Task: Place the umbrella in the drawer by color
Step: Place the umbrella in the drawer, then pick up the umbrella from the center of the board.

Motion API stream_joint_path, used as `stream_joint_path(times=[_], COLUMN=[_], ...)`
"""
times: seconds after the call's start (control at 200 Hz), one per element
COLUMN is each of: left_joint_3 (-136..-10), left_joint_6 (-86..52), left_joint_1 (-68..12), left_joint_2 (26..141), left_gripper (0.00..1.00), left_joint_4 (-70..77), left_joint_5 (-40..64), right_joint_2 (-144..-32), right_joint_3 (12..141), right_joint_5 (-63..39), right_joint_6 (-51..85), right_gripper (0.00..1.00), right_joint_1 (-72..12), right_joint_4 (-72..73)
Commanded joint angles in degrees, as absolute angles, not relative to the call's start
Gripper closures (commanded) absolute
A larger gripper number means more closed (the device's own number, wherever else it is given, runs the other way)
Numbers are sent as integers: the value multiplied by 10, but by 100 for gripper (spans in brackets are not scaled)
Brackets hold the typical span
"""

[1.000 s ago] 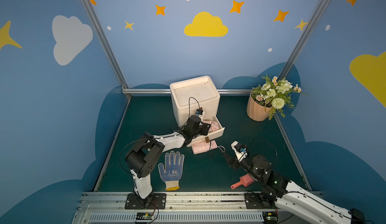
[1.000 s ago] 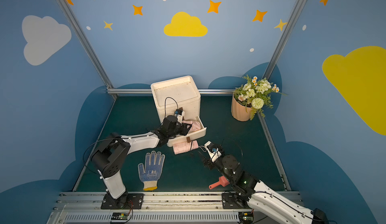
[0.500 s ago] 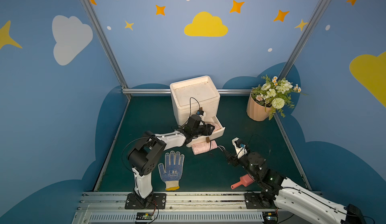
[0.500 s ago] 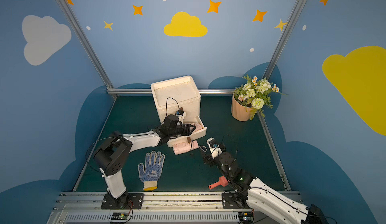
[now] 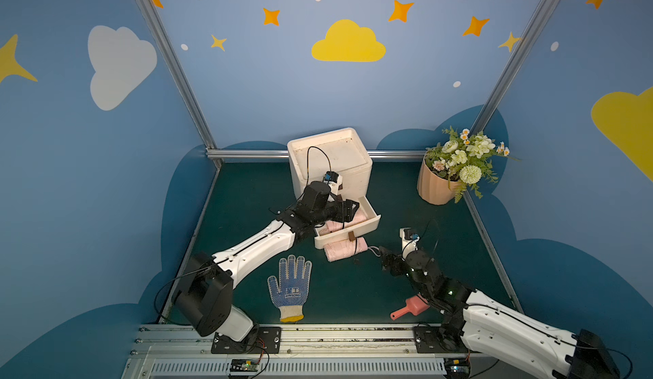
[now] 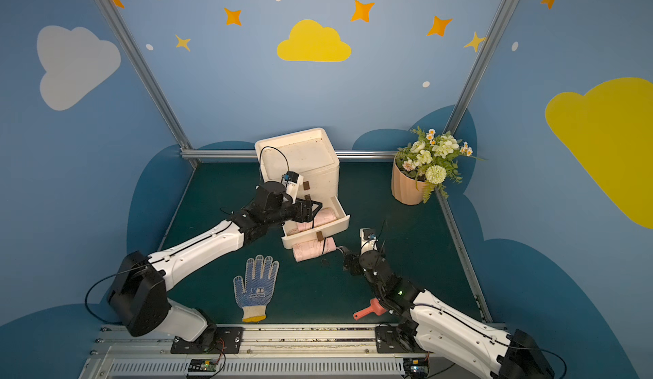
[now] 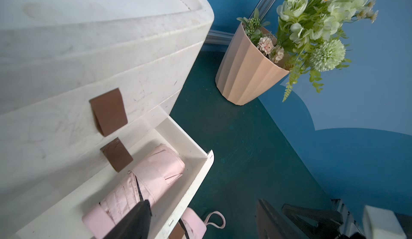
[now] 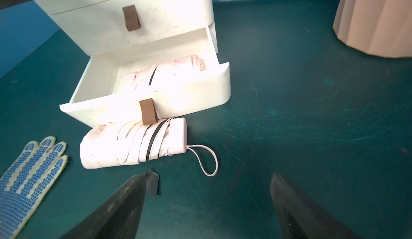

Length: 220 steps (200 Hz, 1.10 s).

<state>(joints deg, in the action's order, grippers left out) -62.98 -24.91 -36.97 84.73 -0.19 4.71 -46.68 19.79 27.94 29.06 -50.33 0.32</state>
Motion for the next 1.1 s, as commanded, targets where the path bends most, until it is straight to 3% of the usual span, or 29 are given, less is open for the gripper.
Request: stream_joint_path(times=[0.0, 0.24, 0.516, 0.791, 1.096], left_joint_3=[-599, -460, -300, -220, -227], left_joint_6=[-219, -191, -196, -232, -249], left_joint_1=[-369, -376, -376, -377, -377], left_joint_2=[803, 671, 477, 331, 336], left_gripper=[21, 21, 20, 17, 16], left_joint_4=[-46, -18, 26, 67, 55], left_joint_5=[59, 42, -143, -193, -180], right_joint_2=[-504, -628, -801, -881, -957], right_joint_3=[215, 255, 322, 376, 410], right_joint_5=[270, 173, 67, 116, 148], right_joint_6=[434, 564, 582, 625, 677], right_gripper=[8, 17, 29, 32, 34], right_joint_1=[-501, -502, -528, -564, -563], right_joint_4=[-24, 41, 142, 152, 142])
